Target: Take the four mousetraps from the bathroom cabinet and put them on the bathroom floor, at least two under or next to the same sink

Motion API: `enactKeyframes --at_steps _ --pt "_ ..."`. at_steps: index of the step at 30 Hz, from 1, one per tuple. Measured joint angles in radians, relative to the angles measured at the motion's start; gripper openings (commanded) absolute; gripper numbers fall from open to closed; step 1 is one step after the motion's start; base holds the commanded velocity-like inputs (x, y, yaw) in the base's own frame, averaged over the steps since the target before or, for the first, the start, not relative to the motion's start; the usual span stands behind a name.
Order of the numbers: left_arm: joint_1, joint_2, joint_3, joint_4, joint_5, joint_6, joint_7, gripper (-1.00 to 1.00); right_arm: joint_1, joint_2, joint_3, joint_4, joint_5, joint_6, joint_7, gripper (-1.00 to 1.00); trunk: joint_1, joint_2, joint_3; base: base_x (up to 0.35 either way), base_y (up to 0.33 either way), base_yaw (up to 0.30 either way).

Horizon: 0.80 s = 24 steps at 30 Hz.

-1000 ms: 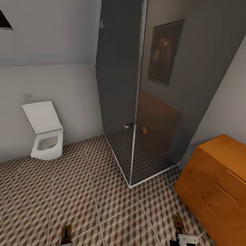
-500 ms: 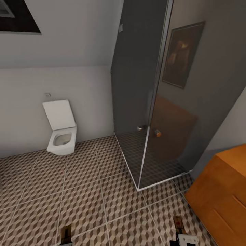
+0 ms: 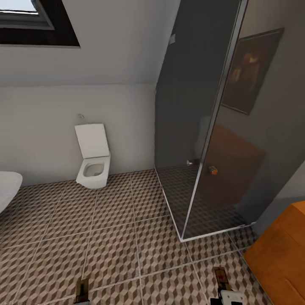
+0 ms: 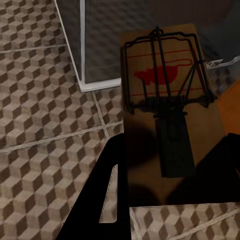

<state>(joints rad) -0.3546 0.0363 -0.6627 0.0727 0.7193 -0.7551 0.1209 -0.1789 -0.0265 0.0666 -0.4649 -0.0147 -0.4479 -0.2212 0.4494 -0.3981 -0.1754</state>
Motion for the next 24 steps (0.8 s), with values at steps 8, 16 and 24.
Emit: enactKeyframes --at_steps 8,16,24 --pt "0.000 0.000 0.000 0.000 0.000 0.000 0.000 -1.00 0.000 0.000 0.000 0.000 0.000 0.000 0.000 -1.00 0.000 0.000 0.008 0.000 0.000 0.242" --pt "0.000 0.000 0.000 0.000 0.000 0.000 0.000 -1.00 0.000 0.000 0.000 0.000 0.000 0.000 0.000 -1.00 0.000 0.000 0.016 0.000 0.000 0.242" --pt "0.000 0.000 0.000 0.000 0.000 0.000 0.000 -1.00 0.000 0.000 0.000 0.000 0.000 0.000 0.000 -1.00 0.000 0.000 0.024 0.000 0.000 0.219"
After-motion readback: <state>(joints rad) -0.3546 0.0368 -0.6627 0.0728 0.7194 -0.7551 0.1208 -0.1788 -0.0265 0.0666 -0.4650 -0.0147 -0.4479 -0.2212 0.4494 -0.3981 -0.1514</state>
